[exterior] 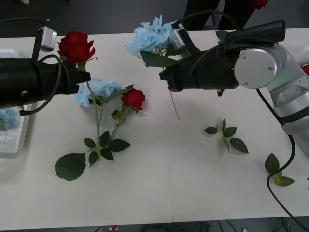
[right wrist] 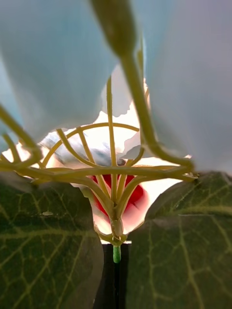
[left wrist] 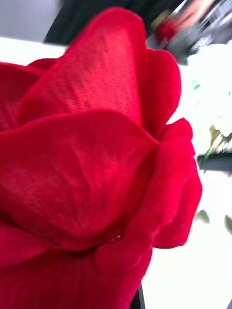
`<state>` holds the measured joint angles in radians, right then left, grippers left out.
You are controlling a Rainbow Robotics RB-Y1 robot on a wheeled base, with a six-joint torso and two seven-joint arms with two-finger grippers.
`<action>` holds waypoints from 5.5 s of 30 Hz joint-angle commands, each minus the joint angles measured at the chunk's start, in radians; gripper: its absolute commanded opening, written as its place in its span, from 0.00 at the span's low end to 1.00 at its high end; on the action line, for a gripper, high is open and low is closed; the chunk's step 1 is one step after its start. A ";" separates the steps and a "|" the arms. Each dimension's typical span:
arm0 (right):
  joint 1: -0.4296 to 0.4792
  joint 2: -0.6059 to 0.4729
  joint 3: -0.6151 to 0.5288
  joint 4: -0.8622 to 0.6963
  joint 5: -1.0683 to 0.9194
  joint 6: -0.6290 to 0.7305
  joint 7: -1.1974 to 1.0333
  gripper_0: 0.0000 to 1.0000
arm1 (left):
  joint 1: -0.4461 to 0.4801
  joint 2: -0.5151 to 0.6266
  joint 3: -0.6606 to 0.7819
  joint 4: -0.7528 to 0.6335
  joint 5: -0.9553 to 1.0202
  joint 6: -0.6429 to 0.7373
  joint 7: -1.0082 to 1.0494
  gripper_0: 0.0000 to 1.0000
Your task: Place the red flowers into the right box and the blue flowers into the left box. If a person shows an open palm, hand one flower to the person first, then continue sorting.
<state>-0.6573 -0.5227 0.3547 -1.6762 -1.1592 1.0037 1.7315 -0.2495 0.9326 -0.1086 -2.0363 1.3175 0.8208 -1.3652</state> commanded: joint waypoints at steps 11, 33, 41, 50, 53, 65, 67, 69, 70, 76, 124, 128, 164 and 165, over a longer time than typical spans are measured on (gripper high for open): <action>-0.107 -0.002 0.001 -0.008 -0.220 -0.112 0.043 0.00 | -0.102 -0.288 -0.151 -0.019 -0.242 -0.423 -0.055 0.00; -0.105 -0.092 0.001 0.187 -0.195 0.107 0.019 0.00 | -0.103 -0.294 -0.174 -0.012 -0.282 -0.422 -0.055 0.00; -0.105 -0.146 0.004 0.417 -0.091 0.167 0.005 0.00 | -0.119 -0.324 -0.174 0.002 -0.285 -0.422 -0.049 0.00; -0.105 -0.149 0.010 0.606 0.047 0.184 0.010 0.00 | -0.154 -0.406 -0.183 0.042 -0.294 -0.446 -0.043 0.00; -0.104 -0.151 0.032 0.635 0.056 0.162 0.013 0.00 | -0.160 -0.408 -0.198 0.048 -0.304 -0.466 -0.043 0.00; -0.104 -0.152 0.101 0.648 0.059 0.073 0.010 0.00 | -0.160 -0.399 -0.214 0.054 -0.305 -0.485 -0.041 0.00; -0.104 -0.152 0.101 0.648 0.058 0.073 0.011 0.00 | -0.160 -0.399 -0.214 0.054 -0.305 -0.485 -0.041 0.00; -0.104 -0.152 0.101 0.648 0.058 0.073 0.011 0.23 | -0.160 -0.399 -0.214 0.054 -0.305 -0.485 -0.041 0.00; -0.104 -0.152 0.099 0.648 0.058 0.073 0.011 0.28 | -0.160 -0.399 -0.214 0.054 -0.305 -0.485 -0.041 0.00; -0.104 -0.152 0.098 0.648 0.058 0.073 0.017 0.49 | -0.160 -0.399 -0.214 0.054 -0.305 -0.485 -0.041 0.00; -0.122 -0.141 -0.122 0.644 -0.042 0.154 0.122 0.00 | -0.160 -0.399 -0.214 0.054 -0.305 -0.485 -0.041 0.00; -0.177 -0.143 -0.303 0.644 -0.089 0.213 0.238 0.00 | -0.160 -0.399 -0.214 0.054 -0.305 -0.485 -0.041 0.00; -0.602 0.015 -0.163 0.644 -0.720 -0.412 0.939 0.00 | -0.160 -0.399 -0.214 0.054 -0.305 -0.485 -0.041 0.00; -0.602 0.015 -0.161 0.644 -0.720 -0.412 0.939 0.00 | -0.160 -0.399 -0.214 0.054 -0.305 -0.485 -0.041 0.00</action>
<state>-1.2010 -0.5301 0.1902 -1.0189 -1.8676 0.6010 2.6427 -0.3673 0.5405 -0.3120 -1.9672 1.0205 0.3515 -1.4268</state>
